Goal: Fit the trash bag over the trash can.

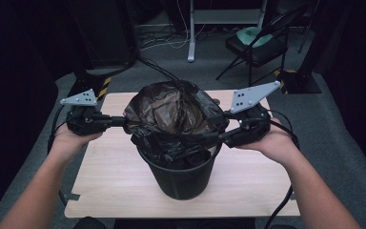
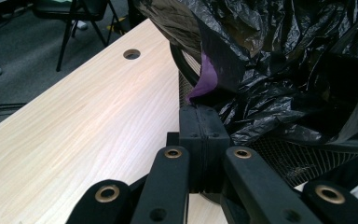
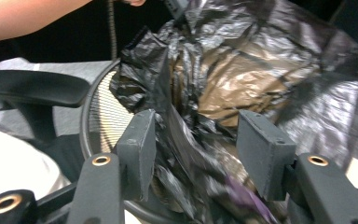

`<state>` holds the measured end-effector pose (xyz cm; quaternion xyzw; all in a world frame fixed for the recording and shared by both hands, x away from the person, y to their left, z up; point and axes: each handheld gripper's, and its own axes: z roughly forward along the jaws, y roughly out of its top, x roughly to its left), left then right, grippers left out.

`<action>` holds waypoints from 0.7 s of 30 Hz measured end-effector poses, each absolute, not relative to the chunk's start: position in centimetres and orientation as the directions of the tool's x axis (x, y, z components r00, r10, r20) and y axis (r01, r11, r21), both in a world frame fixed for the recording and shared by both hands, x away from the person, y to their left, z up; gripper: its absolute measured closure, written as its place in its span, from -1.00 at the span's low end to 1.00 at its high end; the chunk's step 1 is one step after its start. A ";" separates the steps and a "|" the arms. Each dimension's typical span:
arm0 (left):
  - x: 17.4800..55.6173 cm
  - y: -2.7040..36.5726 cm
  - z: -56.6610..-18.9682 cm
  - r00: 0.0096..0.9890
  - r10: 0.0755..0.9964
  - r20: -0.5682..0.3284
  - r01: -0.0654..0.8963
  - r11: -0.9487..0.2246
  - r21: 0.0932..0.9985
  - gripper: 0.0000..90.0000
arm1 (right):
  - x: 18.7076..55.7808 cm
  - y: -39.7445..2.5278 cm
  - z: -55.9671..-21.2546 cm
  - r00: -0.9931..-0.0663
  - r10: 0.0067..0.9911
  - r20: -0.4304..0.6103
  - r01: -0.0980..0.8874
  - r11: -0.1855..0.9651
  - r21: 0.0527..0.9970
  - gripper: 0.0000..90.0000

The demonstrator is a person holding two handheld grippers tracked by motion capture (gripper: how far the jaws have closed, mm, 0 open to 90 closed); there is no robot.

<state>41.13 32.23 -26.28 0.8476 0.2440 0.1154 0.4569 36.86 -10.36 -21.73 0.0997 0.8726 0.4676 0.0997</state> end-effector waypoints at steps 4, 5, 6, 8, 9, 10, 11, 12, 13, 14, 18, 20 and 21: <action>41.1 32.3 -26.2 0.861 0.507 -0.033 0.308 -0.468 0.829 0.99 | 37.8 -9.4 -21.9 -0.968 0.242 -0.059 0.101 0.599 0.794 0.04; 41.2 32.3 -26.2 0.863 0.504 -0.033 0.306 -0.469 0.828 0.99 | 38.0 -9.3 -22.0 -0.970 0.237 -0.048 0.112 0.615 0.780 0.04; 41.2 32.3 -26.1 0.865 0.501 -0.036 0.307 -0.471 0.827 0.99 | 38.2 -9.2 -22.2 -0.972 0.231 -0.041 0.117 0.629 0.768 0.07; 41.2 32.4 -26.0 0.867 0.498 -0.034 0.306 -0.476 0.825 0.99 | 38.4 -9.0 -22.4 -0.978 0.207 -0.015 0.126 0.648 0.751 0.30; 41.2 32.4 -26.0 0.867 0.496 -0.035 0.306 -0.476 0.824 0.99 | 38.4 -9.0 -22.4 -0.981 0.193 -0.010 0.121 0.652 0.749 0.41; 41.2 32.4 -26.0 0.868 0.495 -0.035 0.306 -0.477 0.824 0.99 | 38.2 -9.0 -22.4 -0.984 0.176 -0.012 0.107 0.651 0.751 0.56; 41.2 32.4 -26.0 0.868 0.495 -0.036 0.306 -0.477 0.824 0.99 | 38.0 -9.0 -22.4 -0.988 0.155 -0.007 0.096 0.649 0.755 0.68; 41.1 32.4 -26.0 0.868 0.496 -0.036 0.307 -0.477 0.823 0.99 | 37.8 -9.1 -22.3 -0.991 0.137 -0.004 0.086 0.646 0.759 0.77; 41.1 32.5 -26.0 0.868 0.495 -0.036 0.307 -0.478 0.823 0.99 | 37.6 -9.1 -22.3 -0.992 0.124 -0.002 0.079 0.643 0.762 0.84; 41.0 32.5 -26.0 0.868 0.496 -0.038 0.308 -0.477 0.823 0.99 | 37.3 -9.2 -22.4 -0.994 0.113 -0.001 0.072 0.640 0.765 0.88; 40.3 32.8 -26.2 0.870 0.493 -0.032 0.307 -0.489 0.816 0.99 | 36.0 -9.8 -23.0 -0.997 0.082 -0.001 0.052 0.641 0.765 0.98; 39.9 33.1 -26.2 0.869 0.494 -0.030 0.308 -0.492 0.814 0.99 | 35.6 -10.1 -23.3 -0.997 0.083 -0.005 0.050 0.645 0.763 0.98; 39.7 33.2 -26.2 0.868 0.496 -0.028 0.308 -0.493 0.814 0.99 | 35.4 -10.4 -23.6 -0.996 0.086 -0.002 0.054 0.643 0.764 0.98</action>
